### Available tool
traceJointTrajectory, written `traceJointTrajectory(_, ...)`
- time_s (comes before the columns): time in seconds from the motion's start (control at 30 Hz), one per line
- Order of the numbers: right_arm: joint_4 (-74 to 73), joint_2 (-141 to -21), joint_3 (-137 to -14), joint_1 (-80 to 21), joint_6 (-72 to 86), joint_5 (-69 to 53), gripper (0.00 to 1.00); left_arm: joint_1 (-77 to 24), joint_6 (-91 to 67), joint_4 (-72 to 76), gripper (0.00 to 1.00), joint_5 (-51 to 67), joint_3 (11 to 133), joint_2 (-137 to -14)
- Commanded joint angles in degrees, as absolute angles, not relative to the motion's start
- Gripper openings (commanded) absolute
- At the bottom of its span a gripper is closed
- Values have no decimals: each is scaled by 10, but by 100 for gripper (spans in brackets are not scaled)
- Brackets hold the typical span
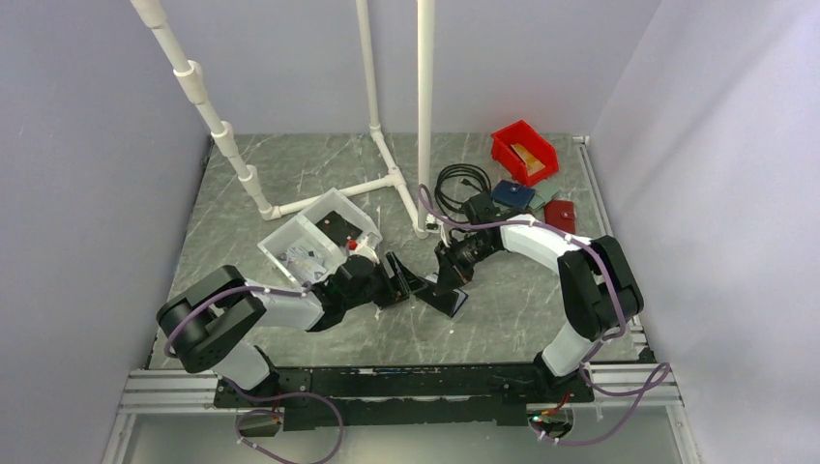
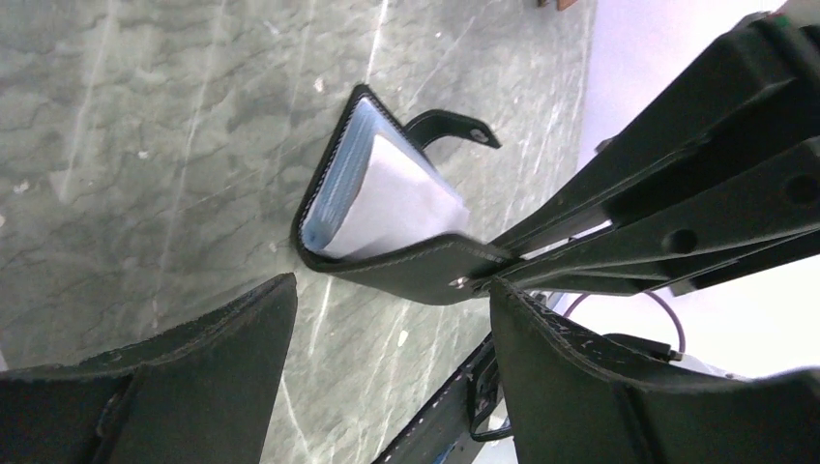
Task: Take the credit cards out of the card holder
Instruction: Open the card holder at the center of the board.
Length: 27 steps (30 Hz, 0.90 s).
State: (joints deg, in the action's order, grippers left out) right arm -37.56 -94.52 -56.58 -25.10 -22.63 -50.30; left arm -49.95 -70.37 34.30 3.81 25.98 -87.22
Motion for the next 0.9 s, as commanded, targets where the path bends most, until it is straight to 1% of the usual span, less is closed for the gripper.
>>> traceJointTrajectory(0.0,-389,-940,-588,-256,-254,-544,15,-502,-714,399,78,21,253,-854)
traceJointTrajectory(0.17,-398,-930,-588,-264,-269,-564,15,-502,-724,423,77,21,247,-859)
traceJointTrajectory(0.33,-404,-929,-590,-270,-277,-567,16,-501,-731,416,77,25,254,-864)
traceJointTrajectory(0.6,-411,-926,-591,-273,-288,-577,18,-501,-746,388,72,39,267,-879)
traceJointTrajectory(0.73,-424,-925,-595,-275,-304,-589,20,-502,-743,380,52,53,274,-888)
traceJointTrajectory(0.8,-429,-925,-595,-277,-311,-593,20,-501,-739,361,49,55,280,-888)
traceJointTrajectory(0.87,-435,-923,-597,-278,-319,-597,21,-501,-732,339,44,57,287,-886)
